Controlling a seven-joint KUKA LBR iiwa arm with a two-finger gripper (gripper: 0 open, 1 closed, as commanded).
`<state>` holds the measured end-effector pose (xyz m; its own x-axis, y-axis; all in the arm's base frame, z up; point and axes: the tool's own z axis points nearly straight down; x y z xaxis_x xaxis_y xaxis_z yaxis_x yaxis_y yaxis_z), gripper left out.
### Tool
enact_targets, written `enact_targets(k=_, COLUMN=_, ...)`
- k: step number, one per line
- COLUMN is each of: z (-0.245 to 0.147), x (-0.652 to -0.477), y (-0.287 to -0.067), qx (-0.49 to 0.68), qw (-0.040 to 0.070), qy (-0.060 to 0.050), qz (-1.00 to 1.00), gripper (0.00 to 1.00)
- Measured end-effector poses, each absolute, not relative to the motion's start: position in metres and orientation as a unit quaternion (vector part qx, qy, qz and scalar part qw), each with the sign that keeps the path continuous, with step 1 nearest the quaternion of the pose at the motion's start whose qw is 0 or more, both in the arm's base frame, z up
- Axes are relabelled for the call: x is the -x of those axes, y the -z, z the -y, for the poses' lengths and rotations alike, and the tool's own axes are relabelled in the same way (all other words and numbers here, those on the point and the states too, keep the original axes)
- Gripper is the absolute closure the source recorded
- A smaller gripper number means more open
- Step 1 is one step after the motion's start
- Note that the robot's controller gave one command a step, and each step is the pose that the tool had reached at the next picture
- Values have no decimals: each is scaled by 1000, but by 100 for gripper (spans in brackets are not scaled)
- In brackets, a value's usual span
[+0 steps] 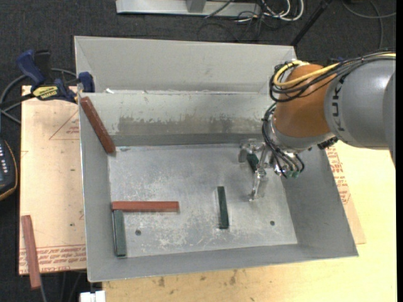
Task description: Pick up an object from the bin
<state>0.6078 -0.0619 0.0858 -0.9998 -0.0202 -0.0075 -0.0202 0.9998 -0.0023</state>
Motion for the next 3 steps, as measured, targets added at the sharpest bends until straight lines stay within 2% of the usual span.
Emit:
enact_targets(k=1, z=-2, x=-516, y=-77, qx=-26, qw=-4, qy=-2, qz=-1000, gripper=0)
enact_targets(k=2, z=-47, x=-532, y=-70, qx=-32, qw=1, qy=-2, qz=-999, gripper=0)
enact_targets(k=3, z=44, x=-612, y=-71, qx=-14, qw=5, qy=2, qz=-1000, gripper=0)
